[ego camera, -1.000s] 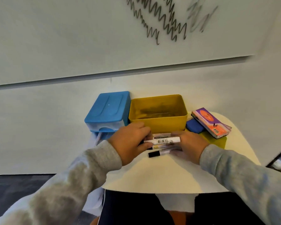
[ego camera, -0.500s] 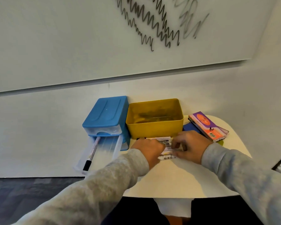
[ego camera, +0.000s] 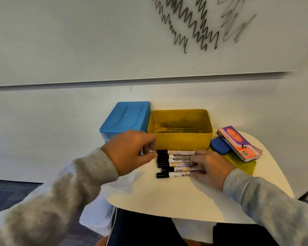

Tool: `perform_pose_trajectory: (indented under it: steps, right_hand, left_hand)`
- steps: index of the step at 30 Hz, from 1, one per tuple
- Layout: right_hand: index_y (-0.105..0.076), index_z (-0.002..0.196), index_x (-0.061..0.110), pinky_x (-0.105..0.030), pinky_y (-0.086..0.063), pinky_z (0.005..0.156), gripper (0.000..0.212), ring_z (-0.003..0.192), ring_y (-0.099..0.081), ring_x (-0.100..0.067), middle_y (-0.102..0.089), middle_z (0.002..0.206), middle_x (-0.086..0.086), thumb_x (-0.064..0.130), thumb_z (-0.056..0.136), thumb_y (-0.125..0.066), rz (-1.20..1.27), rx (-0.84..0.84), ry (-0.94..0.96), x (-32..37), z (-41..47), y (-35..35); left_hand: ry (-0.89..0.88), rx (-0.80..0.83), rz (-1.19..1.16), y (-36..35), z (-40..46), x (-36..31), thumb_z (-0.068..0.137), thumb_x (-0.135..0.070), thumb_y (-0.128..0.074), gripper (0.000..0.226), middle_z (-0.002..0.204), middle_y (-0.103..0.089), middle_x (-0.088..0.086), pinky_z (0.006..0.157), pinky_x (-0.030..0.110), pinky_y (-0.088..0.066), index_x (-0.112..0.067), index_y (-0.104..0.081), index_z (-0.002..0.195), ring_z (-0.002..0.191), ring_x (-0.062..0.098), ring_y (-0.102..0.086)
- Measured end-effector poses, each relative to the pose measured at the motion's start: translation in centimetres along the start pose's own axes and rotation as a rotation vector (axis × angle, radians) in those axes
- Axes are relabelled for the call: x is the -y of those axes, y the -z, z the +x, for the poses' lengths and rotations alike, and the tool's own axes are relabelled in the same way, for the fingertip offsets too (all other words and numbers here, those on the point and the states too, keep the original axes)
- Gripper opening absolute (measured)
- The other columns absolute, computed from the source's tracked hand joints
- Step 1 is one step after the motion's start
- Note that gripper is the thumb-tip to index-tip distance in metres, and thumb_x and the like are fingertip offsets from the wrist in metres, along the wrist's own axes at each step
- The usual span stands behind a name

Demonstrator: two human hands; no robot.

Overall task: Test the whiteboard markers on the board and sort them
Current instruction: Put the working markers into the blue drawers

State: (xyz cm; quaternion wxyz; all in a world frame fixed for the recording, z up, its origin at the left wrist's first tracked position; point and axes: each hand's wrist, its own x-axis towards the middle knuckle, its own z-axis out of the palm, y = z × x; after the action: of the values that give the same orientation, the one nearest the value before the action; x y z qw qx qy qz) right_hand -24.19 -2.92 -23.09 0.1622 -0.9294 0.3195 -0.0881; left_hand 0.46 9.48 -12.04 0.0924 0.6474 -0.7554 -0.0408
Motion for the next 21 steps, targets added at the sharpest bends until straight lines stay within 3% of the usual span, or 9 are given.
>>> perform_pose_trajectory:
  steps: [2, 4, 6, 9, 12, 15, 18, 21]
  right_hand:
    - [-0.066, 0.100, 0.033, -0.012, -0.042, 0.068, 0.014, 0.083, -0.052, -0.004, -0.048, 0.095, 0.022, 0.037, 0.088, -0.073, 0.005, -0.054, 0.017, 0.8, 0.4, 0.5]
    - [-0.066, 0.098, 0.034, -0.018, -0.043, 0.065, 0.011, 0.073, -0.050, -0.003, -0.047, 0.091, 0.024, 0.032, 0.089, -0.072, 0.027, -0.144, 0.043, 2.2, 1.0, 1.4]
    - [-0.067, 0.095, 0.031, -0.027, -0.047, 0.063, 0.008, 0.071, -0.052, -0.005, -0.050, 0.088, 0.021, 0.028, 0.090, -0.072, 0.093, -0.244, 0.107, 4.7, 1.9, 2.1]
    - [-0.068, 0.095, 0.028, -0.024, -0.041, 0.062, 0.009, 0.072, -0.051, -0.005, -0.050, 0.086, 0.018, 0.035, 0.091, -0.065, 0.166, -0.300, 0.242, 9.5, 3.2, 1.9]
    - [-0.068, 0.106, 0.032, -0.018, -0.042, 0.067, 0.028, 0.080, -0.051, -0.003, -0.049, 0.094, 0.019, 0.053, 0.089, -0.060, 0.190, -0.181, 0.302, 13.7, 4.3, 0.3]
    - [-0.064, 0.119, 0.038, -0.027, -0.050, 0.082, 0.052, 0.099, -0.051, -0.007, -0.050, 0.110, 0.015, 0.075, 0.083, -0.053, 0.036, -0.063, 0.360, 15.5, 5.2, -1.8]
    - [-0.063, 0.123, 0.037, -0.035, -0.051, 0.090, 0.054, 0.107, -0.050, -0.012, -0.051, 0.116, 0.012, 0.074, 0.085, -0.053, -0.076, -0.011, 0.337, 15.7, 5.5, -2.7]
    - [-0.063, 0.123, 0.035, -0.031, -0.049, 0.095, 0.049, 0.109, -0.048, -0.011, -0.051, 0.118, 0.012, 0.069, 0.087, -0.055, -0.055, -0.015, 0.297, 15.5, 5.3, -2.8]
  left_hand:
    - [0.106, -0.042, -0.006, 1.2, -1.8, 3.0, 0.090, -0.039, -0.067, 0.012, 0.075, -0.061, -0.015, 0.063, 0.021, -0.048, -0.030, -0.061, 0.088, 0.066, 0.002, -0.056]
    - [0.219, -0.025, 0.042, 1.4, -3.0, 5.8, 0.090, -0.042, -0.067, 0.011, 0.077, -0.064, -0.014, 0.068, 0.029, -0.053, -0.031, -0.063, 0.090, 0.067, 0.003, -0.057]
    - [0.309, 0.052, 0.107, 1.0, -3.4, 7.8, 0.091, -0.045, -0.064, 0.016, 0.087, -0.066, -0.012, 0.076, 0.032, -0.057, -0.031, -0.064, 0.097, 0.076, 0.008, -0.061]
    - [0.355, 0.168, 0.210, -0.4, -3.3, 8.8, 0.093, -0.049, -0.061, 0.024, 0.100, -0.065, -0.006, 0.085, 0.034, -0.057, -0.029, -0.063, 0.106, 0.087, 0.015, -0.062]
    - [0.328, 0.200, 0.253, -1.5, -3.1, 8.6, 0.094, -0.047, -0.060, 0.026, 0.102, -0.061, -0.003, 0.083, 0.030, -0.054, -0.027, -0.061, 0.110, 0.085, 0.017, -0.058]
    - [0.297, 0.180, 0.332, -2.0, -3.5, 8.4, 0.095, -0.042, -0.060, 0.028, 0.108, -0.063, 0.002, 0.084, 0.032, -0.052, -0.024, -0.059, 0.116, 0.090, 0.022, -0.061]
    - [0.292, 0.149, 0.418, -2.6, -3.8, 8.1, 0.095, -0.040, -0.061, 0.036, 0.110, -0.065, 0.004, 0.088, 0.037, -0.057, -0.022, -0.058, 0.126, 0.092, 0.024, -0.065]
    - [0.323, 0.129, 0.496, -2.5, -3.7, 7.4, 0.096, -0.035, -0.060, 0.029, 0.101, -0.065, 0.004, 0.082, 0.037, -0.058, -0.020, -0.061, 0.121, 0.082, 0.023, -0.064]
